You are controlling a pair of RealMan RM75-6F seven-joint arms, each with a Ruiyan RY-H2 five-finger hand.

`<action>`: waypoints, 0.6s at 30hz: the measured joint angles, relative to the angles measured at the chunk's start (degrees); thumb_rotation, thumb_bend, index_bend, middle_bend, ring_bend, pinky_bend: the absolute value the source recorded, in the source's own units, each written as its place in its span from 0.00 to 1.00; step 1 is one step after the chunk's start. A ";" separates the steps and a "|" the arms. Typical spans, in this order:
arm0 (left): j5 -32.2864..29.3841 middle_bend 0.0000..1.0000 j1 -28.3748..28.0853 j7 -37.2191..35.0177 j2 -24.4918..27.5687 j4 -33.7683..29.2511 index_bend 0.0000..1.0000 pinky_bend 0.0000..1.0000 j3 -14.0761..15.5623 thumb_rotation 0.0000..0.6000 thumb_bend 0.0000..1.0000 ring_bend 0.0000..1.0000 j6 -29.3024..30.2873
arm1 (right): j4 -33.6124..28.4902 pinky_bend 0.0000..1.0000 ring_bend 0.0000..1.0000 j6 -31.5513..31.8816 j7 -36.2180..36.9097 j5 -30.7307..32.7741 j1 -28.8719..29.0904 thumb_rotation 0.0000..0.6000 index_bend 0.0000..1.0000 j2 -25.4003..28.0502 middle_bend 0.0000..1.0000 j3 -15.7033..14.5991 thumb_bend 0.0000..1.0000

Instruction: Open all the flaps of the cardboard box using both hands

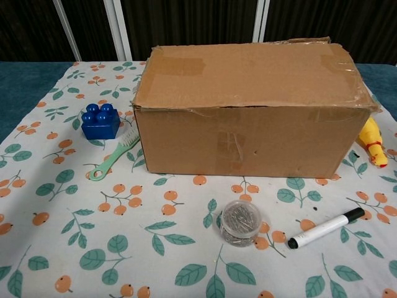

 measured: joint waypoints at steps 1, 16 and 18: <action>0.56 0.00 0.18 -0.48 -0.50 0.81 0.00 0.00 -0.03 1.00 0.11 0.00 -0.03 | -0.75 0.22 0.07 -0.64 0.58 -0.02 1.19 1.00 0.02 0.75 0.07 1.19 0.65; 3.08 0.00 1.55 -3.89 -1.34 3.09 0.00 0.00 -2.21 1.00 0.11 0.00 -2.05 | -3.75 0.22 0.09 -33.22 7.96 16.91 21.77 1.00 0.13 8.82 0.12 12.39 0.95; 3.31 0.00 1.66 -4.12 -1.35 3.19 0.00 0.00 -2.44 1.00 0.11 0.00 -2.36 | -2.44 0.23 0.09 -38.43 8.38 19.88 25.24 1.00 0.14 9.05 0.12 12.98 0.95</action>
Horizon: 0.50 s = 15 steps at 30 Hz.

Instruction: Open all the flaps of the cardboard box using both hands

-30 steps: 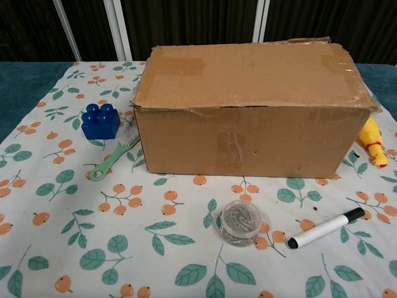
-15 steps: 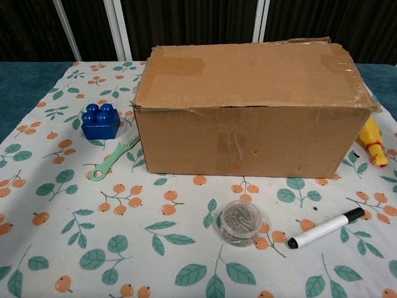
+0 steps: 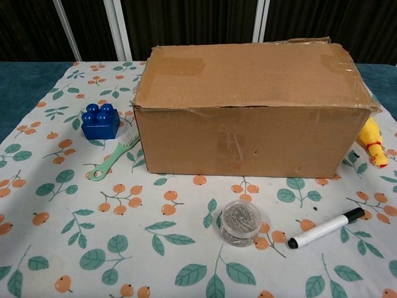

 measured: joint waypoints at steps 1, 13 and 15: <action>0.08 0.00 0.03 -0.06 -0.01 0.04 0.00 0.00 -0.07 1.00 0.11 0.00 -0.14 | 1.19 0.23 0.10 -3.27 0.16 1.90 2.41 1.00 0.15 0.02 0.13 0.23 0.94; 0.59 0.00 0.51 -0.88 -0.07 0.62 0.00 0.00 -1.26 1.00 0.11 0.00 -1.83 | 12.71 0.31 0.24 -17.82 0.21 15.64 19.97 1.00 0.26 -5.06 0.27 -1.75 0.94; 0.70 0.00 0.62 -1.03 -0.09 0.73 0.00 0.00 -1.48 1.00 0.11 0.00 -1.95 | 13.39 0.34 0.27 -18.05 -0.06 16.64 21.55 1.00 0.29 -6.05 0.30 -2.51 0.94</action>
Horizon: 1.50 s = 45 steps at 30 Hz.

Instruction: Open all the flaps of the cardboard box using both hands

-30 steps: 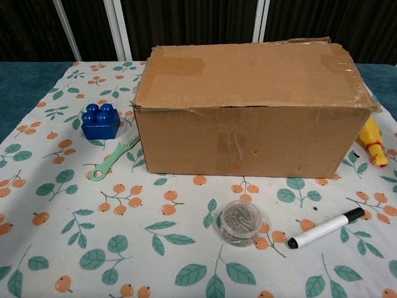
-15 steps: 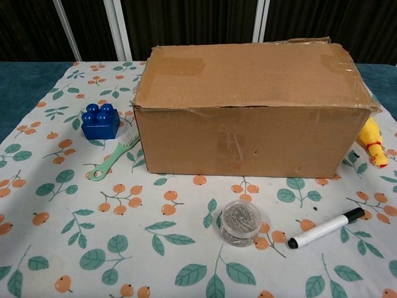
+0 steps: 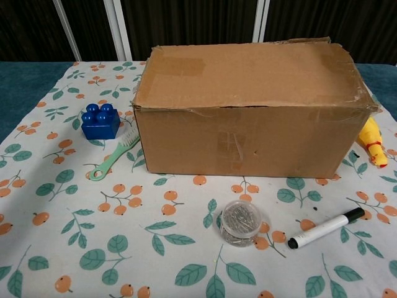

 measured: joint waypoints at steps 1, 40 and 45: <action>0.02 0.00 0.04 -0.11 0.00 0.03 0.00 0.00 -0.08 1.00 0.11 0.00 -0.07 | 0.42 0.35 0.29 -0.12 -0.17 0.67 0.96 1.00 0.30 -0.65 0.31 -0.55 0.94; 0.79 0.00 0.93 -0.55 -0.15 0.93 0.00 0.00 -2.17 1.00 0.11 0.00 -2.60 | 0.49 0.36 0.30 3.93 -0.64 5.30 5.72 1.00 0.32 -9.86 0.31 -6.63 0.94; 0.76 0.00 1.00 -0.72 -0.13 0.88 0.00 0.00 -2.37 1.00 0.11 0.00 -2.78 | 0.36 0.39 0.30 3.54 -0.61 5.50 5.81 1.00 0.32 -10.35 0.31 -7.17 0.94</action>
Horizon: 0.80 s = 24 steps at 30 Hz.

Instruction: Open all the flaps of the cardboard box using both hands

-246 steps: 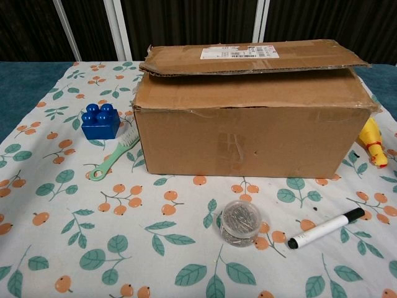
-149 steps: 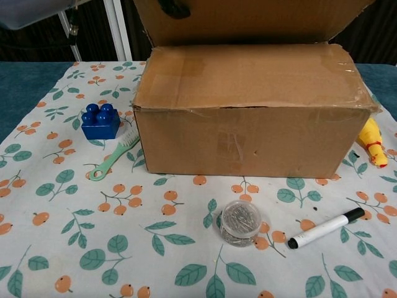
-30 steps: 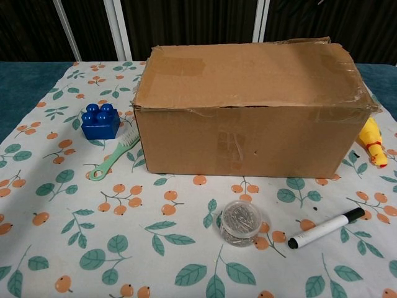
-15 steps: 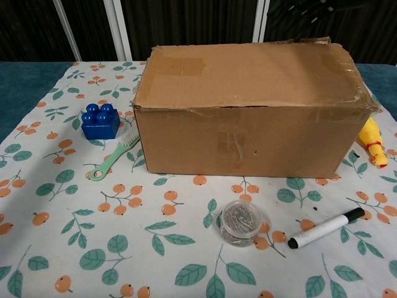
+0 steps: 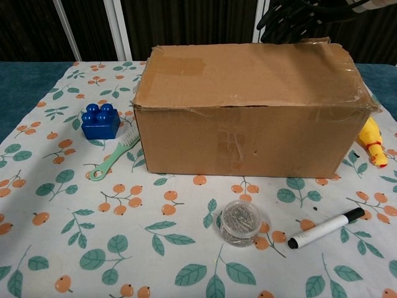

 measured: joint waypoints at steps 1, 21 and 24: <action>0.01 0.00 0.00 -0.07 -0.01 -0.02 0.00 0.00 -0.04 1.00 0.11 0.00 -0.04 | 0.00 0.41 0.30 -0.08 0.02 0.03 0.01 1.00 0.32 -0.08 0.31 -0.10 0.94; 1.47 0.00 0.05 -2.53 -0.18 0.91 0.00 0.00 -0.23 1.00 0.13 0.00 -0.17 | -5.28 0.61 0.40 1.58 0.33 -1.24 0.74 1.00 0.32 2.67 0.35 2.53 0.94; 1.88 0.00 0.06 -2.86 -0.26 1.07 0.00 0.00 -0.25 1.00 0.13 0.00 0.08 | -6.70 0.61 0.40 1.65 0.27 -1.23 0.80 1.00 0.32 3.78 0.35 2.79 0.94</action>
